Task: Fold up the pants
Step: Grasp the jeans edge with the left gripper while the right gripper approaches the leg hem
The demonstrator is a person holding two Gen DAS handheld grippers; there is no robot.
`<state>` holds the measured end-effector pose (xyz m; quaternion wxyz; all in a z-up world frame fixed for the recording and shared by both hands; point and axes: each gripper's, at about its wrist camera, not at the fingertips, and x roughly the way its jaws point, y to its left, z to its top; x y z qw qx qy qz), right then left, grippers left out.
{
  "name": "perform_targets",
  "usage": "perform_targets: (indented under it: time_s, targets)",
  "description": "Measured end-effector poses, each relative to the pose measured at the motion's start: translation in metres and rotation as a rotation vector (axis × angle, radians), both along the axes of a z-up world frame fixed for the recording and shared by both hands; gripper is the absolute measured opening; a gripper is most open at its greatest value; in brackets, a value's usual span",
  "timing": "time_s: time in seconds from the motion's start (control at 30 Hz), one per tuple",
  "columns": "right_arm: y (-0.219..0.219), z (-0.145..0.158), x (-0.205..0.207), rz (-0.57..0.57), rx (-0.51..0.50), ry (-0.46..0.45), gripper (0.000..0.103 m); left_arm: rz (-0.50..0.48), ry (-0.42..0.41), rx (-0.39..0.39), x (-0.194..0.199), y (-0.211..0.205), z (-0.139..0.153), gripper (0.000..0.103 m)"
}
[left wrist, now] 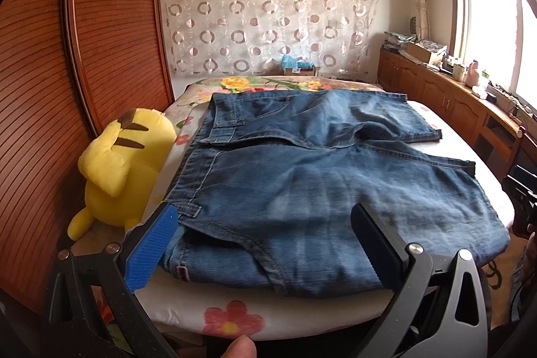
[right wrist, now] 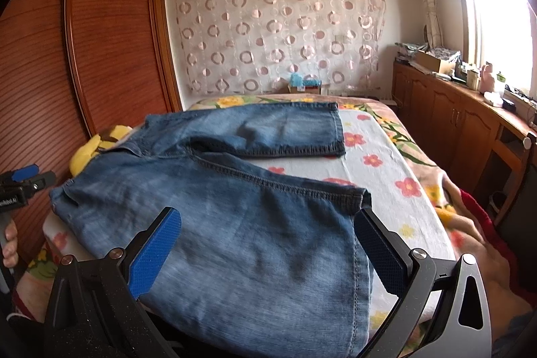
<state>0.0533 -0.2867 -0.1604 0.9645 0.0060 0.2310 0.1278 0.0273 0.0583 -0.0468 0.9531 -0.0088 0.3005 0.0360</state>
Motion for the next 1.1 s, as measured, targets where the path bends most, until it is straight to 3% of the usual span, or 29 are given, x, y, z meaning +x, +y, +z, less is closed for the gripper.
perform_targets:
  time_s: [0.3, 0.8, 0.9, 1.1]
  targets:
    - [-0.002, -0.001, -0.001, 0.001, -0.023, 0.065, 0.103, 0.053, 0.015, -0.012, 0.0, 0.036, -0.013, 0.103]
    - [-0.011, -0.001, -0.022, -0.012, -0.038, 0.101, 0.103, 0.177, 0.025, -0.058, -0.007, 0.098, -0.034, 0.103]
    - [-0.01, -0.002, -0.023, -0.014, -0.04, 0.111, 0.103, 0.163, 0.053, -0.088, -0.005, 0.101, -0.043, 0.097]
    - [-0.011, 0.002, -0.032, -0.019, -0.048, 0.123, 0.103, 0.145, 0.108, -0.138, 0.0, 0.103, -0.063, 0.068]
